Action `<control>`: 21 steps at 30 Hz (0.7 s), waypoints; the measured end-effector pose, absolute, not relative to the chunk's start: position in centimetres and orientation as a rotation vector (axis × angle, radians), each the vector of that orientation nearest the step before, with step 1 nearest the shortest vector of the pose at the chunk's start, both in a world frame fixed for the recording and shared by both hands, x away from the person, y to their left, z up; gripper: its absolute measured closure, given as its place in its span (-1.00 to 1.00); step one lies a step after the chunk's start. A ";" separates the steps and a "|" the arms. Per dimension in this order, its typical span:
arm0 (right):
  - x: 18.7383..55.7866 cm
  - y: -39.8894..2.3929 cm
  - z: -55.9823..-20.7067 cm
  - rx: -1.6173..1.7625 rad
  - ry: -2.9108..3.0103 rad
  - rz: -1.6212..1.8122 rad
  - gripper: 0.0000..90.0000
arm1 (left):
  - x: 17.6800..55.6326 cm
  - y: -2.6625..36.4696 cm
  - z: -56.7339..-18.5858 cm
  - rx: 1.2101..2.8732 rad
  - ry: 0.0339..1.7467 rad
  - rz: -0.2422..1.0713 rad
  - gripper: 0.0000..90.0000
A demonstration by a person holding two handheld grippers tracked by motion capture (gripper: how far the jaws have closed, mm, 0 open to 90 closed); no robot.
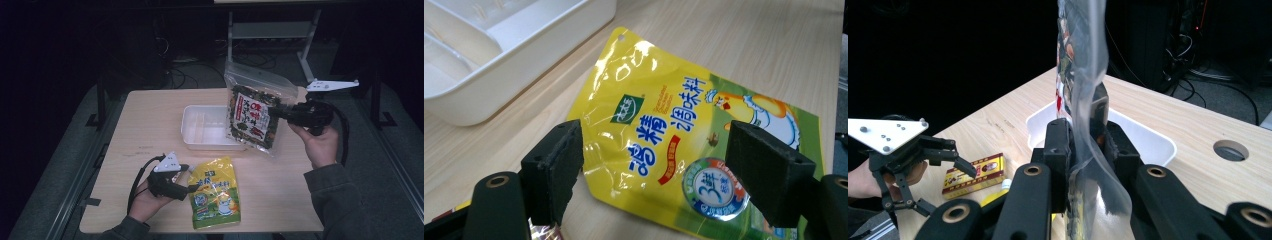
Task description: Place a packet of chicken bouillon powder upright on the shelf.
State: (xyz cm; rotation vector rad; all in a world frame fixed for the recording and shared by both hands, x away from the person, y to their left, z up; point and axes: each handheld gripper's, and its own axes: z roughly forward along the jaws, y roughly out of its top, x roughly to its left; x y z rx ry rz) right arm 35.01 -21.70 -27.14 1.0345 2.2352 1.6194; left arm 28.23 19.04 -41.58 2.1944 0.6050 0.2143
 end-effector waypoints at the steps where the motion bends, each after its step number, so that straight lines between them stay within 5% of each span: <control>1: 35.1 -21.4 -27.1 1.034 2.231 1.620 0.67 | 28.2 19.2 -41.6 2.192 0.609 0.211 -0.50; 21: 39.0 -16.8 -27.6 1.026 2.164 1.588 0.67 | 28.4 20.2 -41.9 2.170 0.637 0.211 -0.50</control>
